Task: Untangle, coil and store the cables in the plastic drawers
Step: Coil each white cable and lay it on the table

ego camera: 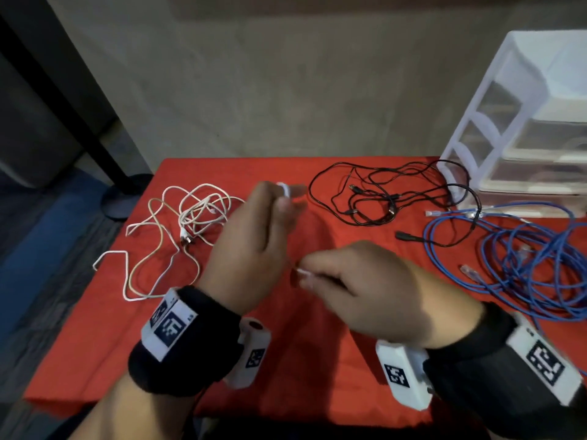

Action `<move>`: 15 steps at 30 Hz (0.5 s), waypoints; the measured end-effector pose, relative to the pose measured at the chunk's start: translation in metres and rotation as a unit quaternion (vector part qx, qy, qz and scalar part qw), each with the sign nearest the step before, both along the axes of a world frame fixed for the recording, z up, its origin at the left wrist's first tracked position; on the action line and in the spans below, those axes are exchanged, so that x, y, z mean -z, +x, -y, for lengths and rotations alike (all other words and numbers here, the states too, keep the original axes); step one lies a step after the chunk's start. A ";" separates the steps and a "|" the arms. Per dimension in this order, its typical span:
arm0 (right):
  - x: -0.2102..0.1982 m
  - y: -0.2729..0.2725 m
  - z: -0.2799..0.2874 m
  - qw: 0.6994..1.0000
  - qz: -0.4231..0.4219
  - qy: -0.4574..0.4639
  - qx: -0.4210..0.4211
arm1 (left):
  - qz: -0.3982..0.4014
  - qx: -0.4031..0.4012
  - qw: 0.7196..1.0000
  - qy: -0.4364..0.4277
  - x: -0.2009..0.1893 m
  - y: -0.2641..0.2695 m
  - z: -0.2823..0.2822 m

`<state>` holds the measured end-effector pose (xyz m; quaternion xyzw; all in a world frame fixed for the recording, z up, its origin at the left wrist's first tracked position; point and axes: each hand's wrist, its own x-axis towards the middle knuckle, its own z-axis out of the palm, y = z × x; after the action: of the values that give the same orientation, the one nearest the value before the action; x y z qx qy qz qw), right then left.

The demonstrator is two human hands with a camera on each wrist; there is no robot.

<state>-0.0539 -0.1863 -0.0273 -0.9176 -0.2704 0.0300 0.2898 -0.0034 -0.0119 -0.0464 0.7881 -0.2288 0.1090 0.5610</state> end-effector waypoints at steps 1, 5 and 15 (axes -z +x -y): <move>-0.005 0.003 0.004 0.999 0.034 0.023 0.014 | 0.037 0.003 0.995 0.096 0.000 -0.002 -0.001; -0.013 0.009 0.020 0.983 0.125 0.085 0.107 | -0.003 0.056 0.991 0.125 -0.016 -0.011 0.003; -0.008 0.017 0.045 0.976 0.109 0.117 0.146 | -0.290 0.196 0.931 -0.104 -0.029 -0.012 -0.007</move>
<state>-0.0370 -0.2312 -0.0196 -0.9047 -0.1650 -0.1451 0.3650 -0.0156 -0.0047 -0.0178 0.6618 -0.1932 -0.2133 0.6923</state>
